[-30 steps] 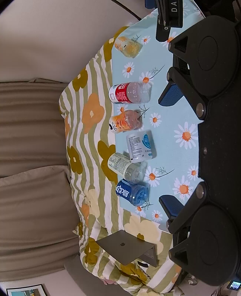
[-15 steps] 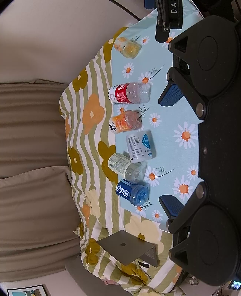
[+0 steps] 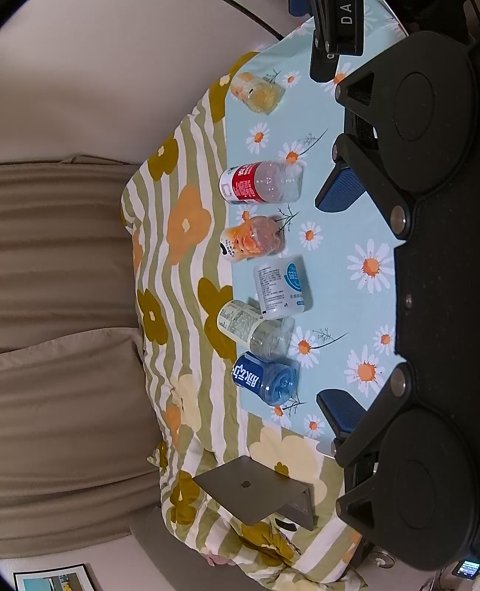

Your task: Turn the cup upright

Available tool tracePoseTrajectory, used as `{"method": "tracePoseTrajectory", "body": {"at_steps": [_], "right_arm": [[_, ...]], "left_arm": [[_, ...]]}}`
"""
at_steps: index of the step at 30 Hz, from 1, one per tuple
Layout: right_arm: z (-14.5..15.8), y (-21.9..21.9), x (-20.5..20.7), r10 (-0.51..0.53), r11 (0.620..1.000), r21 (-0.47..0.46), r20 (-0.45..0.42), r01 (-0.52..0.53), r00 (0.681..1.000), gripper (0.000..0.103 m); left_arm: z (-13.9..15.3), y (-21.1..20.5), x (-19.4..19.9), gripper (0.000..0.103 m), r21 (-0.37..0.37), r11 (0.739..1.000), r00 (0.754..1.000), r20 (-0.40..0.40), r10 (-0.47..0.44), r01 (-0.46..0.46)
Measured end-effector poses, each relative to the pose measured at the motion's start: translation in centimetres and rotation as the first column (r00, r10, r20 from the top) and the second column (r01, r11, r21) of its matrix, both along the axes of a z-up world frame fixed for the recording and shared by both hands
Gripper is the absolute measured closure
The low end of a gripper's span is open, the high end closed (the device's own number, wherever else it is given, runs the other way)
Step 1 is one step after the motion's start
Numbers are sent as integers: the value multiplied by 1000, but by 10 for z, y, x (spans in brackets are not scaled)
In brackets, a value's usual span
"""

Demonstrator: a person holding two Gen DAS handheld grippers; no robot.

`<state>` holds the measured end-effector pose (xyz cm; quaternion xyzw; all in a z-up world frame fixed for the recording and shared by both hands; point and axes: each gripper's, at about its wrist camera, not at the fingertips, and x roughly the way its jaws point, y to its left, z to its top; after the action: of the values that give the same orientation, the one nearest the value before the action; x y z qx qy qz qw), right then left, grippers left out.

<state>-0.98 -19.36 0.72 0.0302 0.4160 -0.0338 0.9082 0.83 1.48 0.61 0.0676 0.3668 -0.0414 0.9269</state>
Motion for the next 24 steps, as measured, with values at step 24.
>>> {"method": "tracePoseTrajectory", "body": {"at_steps": [24], "right_arm": [[-2,-58,30,79,996,34,-5,-79,997,0]], "left_arm": [[6,-57,67,0,5,1000,997,-71,-1,2]]}}
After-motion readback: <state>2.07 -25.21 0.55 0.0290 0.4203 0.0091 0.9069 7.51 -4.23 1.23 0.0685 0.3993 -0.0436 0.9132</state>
